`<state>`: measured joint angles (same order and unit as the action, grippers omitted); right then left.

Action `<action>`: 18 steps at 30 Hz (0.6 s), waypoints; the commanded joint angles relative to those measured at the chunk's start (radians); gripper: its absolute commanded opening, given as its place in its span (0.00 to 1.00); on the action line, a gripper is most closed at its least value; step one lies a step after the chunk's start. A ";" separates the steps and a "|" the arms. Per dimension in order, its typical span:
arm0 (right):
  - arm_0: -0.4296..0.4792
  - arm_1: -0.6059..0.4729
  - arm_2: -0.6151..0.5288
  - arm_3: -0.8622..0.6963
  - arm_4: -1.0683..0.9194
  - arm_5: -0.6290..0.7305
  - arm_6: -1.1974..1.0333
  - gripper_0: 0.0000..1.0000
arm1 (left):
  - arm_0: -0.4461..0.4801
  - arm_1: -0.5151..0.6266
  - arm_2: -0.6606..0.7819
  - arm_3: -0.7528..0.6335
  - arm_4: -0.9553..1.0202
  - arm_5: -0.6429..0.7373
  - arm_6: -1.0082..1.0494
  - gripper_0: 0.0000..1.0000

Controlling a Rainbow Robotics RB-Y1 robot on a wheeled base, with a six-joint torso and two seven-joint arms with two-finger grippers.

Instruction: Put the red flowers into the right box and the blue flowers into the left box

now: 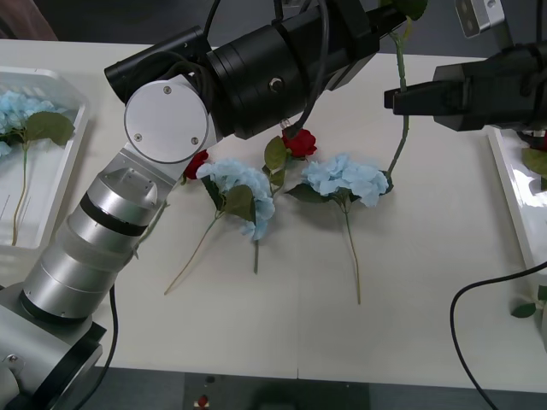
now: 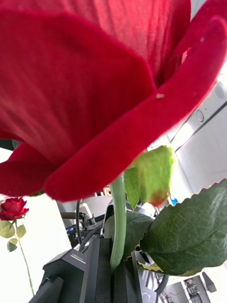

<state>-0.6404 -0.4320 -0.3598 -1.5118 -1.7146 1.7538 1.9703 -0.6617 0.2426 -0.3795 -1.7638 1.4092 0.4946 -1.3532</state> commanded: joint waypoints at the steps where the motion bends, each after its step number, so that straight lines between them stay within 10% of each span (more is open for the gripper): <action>1: -0.038 -0.004 0.027 -0.028 -0.002 -0.036 -0.114 0.00 | -0.044 -0.019 0.005 -0.017 -0.001 -0.010 -0.026 0.00; 18: -0.038 -0.004 0.018 -0.028 -0.026 -0.042 -0.119 0.00 | -0.044 -0.019 0.005 -0.017 -0.001 -0.010 -0.026 0.00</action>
<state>-0.6506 -0.4271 -0.3171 -1.5118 -1.7262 1.7192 1.8577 -0.6617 0.2426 -0.3793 -1.7558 1.4073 0.4919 -1.3532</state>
